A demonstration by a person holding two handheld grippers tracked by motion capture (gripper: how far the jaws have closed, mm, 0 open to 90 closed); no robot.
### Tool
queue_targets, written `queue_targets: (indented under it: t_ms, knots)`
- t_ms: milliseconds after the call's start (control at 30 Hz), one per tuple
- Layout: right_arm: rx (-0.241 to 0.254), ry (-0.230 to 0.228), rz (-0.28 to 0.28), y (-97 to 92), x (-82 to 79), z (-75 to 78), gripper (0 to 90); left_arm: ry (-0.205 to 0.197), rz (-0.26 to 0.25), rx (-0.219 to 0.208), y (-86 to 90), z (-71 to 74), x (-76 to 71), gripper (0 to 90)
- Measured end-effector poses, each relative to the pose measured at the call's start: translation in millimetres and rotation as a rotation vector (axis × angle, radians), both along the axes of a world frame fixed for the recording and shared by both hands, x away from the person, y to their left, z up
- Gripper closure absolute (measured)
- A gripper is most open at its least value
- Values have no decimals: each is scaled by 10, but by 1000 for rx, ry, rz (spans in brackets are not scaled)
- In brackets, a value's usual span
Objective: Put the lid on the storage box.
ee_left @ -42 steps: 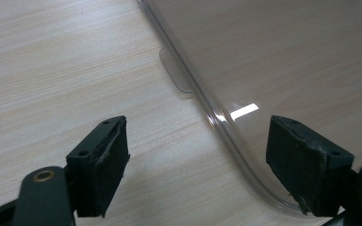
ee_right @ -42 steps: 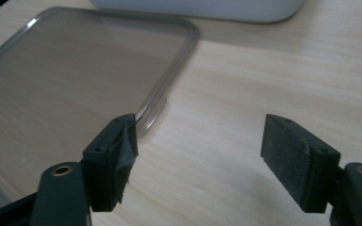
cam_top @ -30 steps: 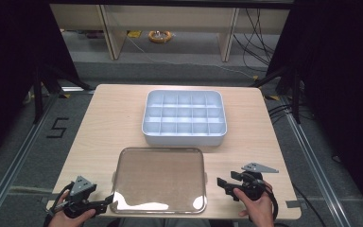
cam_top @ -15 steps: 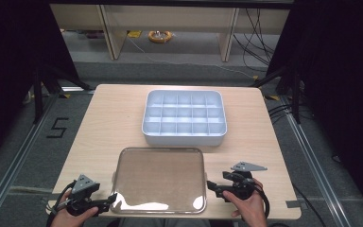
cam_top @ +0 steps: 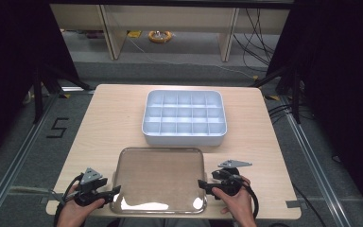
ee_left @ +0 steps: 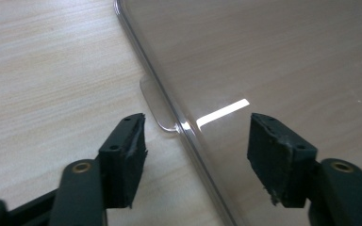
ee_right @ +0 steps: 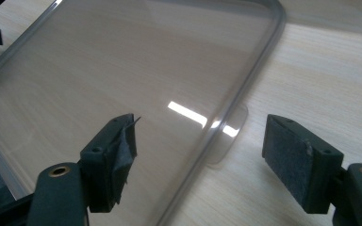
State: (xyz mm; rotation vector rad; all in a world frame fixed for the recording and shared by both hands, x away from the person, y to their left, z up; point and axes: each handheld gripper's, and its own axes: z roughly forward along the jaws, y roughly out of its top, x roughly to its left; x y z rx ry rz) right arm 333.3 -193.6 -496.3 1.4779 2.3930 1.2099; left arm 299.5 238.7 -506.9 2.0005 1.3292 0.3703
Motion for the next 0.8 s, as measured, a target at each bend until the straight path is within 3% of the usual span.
queue_targets:
  t_ms: [33,100,200,233,267,333,400,433,567,633,733,767,800]
  knots:
    - [-3,25,-2,6,-1,9,278,1,4,-4,-7,-3,28,384]
    - [-10,4,-1,9,16,-2,279,0,-20,9,13,1,53,407]
    - [19,8,0,16,35,-15,286,7,-16,3,3,-9,119,447]
    - [26,30,-14,23,37,-11,289,30,-48,-16,5,-20,149,468]
    - [25,19,-11,22,46,-16,290,7,-22,8,4,-20,152,475]
    - [28,15,-8,21,52,-20,291,12,-24,13,1,-32,170,490]
    - [17,17,-24,20,59,-23,291,26,-26,1,2,-37,186,499]
    - [39,21,-19,17,71,-34,296,25,-21,-6,3,-41,198,500]
    - [48,44,-31,20,98,-58,305,26,-19,-12,1,-43,196,504]
    - [76,86,-40,22,117,-100,324,43,-37,-6,3,-37,184,509]
    - [116,105,-81,34,105,-119,318,36,-37,-12,-5,-42,180,510]
    - [129,139,-113,56,91,-106,317,38,-36,-15,-3,-43,179,511]
    - [162,109,-131,13,104,-150,310,39,-33,-22,-4,-45,178,512]
